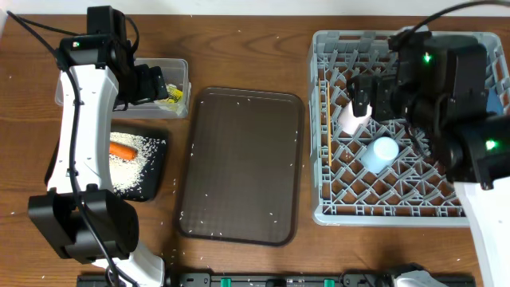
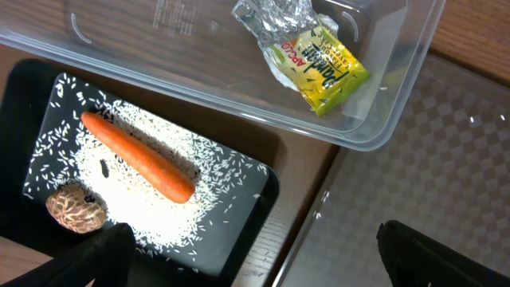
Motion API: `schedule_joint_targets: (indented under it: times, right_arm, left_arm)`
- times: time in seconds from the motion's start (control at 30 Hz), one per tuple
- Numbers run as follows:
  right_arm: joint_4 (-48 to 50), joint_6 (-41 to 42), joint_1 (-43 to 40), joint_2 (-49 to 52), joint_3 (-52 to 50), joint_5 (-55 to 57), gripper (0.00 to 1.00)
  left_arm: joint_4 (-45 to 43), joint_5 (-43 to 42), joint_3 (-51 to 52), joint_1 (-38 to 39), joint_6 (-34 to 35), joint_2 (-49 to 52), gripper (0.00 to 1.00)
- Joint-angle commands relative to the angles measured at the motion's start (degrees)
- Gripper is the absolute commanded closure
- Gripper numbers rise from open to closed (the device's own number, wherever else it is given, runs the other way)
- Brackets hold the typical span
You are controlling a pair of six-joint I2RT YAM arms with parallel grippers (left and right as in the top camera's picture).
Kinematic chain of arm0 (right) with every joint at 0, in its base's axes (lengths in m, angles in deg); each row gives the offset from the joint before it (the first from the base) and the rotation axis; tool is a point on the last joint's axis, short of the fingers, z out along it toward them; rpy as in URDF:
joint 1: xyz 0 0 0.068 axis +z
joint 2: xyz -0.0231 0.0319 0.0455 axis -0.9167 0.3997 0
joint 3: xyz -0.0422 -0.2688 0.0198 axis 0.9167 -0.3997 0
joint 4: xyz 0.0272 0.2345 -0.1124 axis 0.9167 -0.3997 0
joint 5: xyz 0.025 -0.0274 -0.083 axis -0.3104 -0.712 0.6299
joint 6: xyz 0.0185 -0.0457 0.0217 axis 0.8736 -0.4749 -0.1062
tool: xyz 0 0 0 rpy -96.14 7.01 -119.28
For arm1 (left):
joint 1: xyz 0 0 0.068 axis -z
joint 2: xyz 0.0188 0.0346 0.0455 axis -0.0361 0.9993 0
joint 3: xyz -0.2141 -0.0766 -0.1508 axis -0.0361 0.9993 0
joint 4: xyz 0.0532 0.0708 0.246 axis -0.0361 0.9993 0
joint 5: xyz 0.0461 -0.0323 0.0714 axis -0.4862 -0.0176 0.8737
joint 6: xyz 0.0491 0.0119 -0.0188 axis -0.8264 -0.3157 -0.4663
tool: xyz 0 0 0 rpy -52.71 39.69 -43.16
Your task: Sort waste into correct bins and load items into the dishwasher rack
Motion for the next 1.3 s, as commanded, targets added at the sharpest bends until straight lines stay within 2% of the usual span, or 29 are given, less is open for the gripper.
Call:
schedule_joint_targets:
  times: [0.0,0.17,0.3,0.57,0.97,1.27]
  right_arm:
    - [5.7,-2.8,-2.2,-7.4,-9.6,2.7,0.01]
    - [22.4,-2.8,-6.7,-21.5,-32.2,-2.4,0.01]
    - [30.8,-2.8,-8.9,-32.7,-47.0,-3.6,0.01]
    - [37.2,-2.6,-12.5,-54.8,-69.7,-4.3,0.01]
    - [38.9,-3.2,-13.6,-71.5,-84.0,-5.9,0.01]
    - [39.6,-3.2,-13.6,-72.7,-84.2,-5.9,0.01]
  left_arm:
    - [0.2,-0.3,0.5,-0.1,0.3,0.3,0.02]
    - [0.2,-0.4,0.5,-0.1,0.3,0.3,0.02]
    - [0.2,-0.4,0.5,-0.1,0.3,0.3,0.02]
    - [0.2,-0.3,0.5,-0.1,0.3,0.3,0.02]
    - [0.2,-0.3,0.5,-0.1,0.3,0.3,0.02]
    - [0.2,-0.3,0.5,-0.1,0.3,0.3,0.02]
